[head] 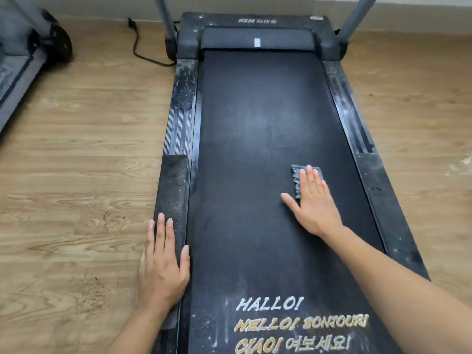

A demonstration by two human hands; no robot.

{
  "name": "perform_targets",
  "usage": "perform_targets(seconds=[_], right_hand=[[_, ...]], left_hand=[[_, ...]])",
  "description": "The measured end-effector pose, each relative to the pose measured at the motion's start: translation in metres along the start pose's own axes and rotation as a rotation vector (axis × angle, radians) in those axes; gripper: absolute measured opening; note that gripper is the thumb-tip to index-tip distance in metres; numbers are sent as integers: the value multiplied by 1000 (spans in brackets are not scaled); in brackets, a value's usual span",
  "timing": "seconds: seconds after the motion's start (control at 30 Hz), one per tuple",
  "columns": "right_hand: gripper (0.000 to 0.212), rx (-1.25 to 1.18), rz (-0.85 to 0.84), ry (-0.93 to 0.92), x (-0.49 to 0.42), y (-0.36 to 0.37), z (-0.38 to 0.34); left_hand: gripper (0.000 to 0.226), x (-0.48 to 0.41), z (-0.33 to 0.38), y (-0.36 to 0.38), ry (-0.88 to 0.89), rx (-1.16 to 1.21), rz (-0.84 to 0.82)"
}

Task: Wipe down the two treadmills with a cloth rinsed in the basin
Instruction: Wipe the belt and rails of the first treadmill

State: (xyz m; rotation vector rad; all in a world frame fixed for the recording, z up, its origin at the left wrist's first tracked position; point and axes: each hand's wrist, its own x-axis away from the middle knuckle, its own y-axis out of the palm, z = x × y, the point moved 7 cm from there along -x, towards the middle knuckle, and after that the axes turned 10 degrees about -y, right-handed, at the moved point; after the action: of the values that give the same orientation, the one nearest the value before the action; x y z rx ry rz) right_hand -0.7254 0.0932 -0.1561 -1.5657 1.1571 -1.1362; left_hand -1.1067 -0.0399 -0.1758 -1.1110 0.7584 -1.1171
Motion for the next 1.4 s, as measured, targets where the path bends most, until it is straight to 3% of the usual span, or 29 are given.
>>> perform_targets(seconds=[0.07,0.13,0.2,0.27,0.47,0.57,0.63,0.7,0.83,0.93,1.03,1.13,1.3,1.4], right_hand=[[109,-42,1,151,32,-14,64],[116,-94,12,236,43,-18,84],[125,-153,55,345,33,-16,68],[125,-175,72,343,11,-10,19],[110,-51,-76,-398,-12,51,-216],[104,69,-124,-655,-4,50,-224],[100,151,-153,-734,8,44,-186],[100,150,-159,-570,20,30,-114],[112,65,-92,-22,70,-1,47],[116,-7,-56,162,81,2,73],[116,-65,7,270,67,5,50],[110,-65,13,158,36,15,-28],[93,-90,-73,-311,25,60,-235],[92,-26,-111,-510,40,67,-250]], left_hand=[[76,0,0,-1,-5,6,3],[76,-2,3,0,1,8,-7],[75,-4,5,0,-9,9,-5],[74,-2,7,1,-6,2,-14],[69,0,5,-4,-11,31,-1],[68,-6,6,-7,-6,16,-5],[69,-6,5,-8,-8,9,1],[69,-4,1,-5,-6,6,-8],[69,1,2,-3,-15,1,-5],[69,-1,3,-5,-18,14,5],[69,1,7,-4,-29,15,-26],[69,1,10,-4,-28,7,-38],[68,-1,4,-4,-14,6,-35],[69,-1,3,-6,5,16,-10]])
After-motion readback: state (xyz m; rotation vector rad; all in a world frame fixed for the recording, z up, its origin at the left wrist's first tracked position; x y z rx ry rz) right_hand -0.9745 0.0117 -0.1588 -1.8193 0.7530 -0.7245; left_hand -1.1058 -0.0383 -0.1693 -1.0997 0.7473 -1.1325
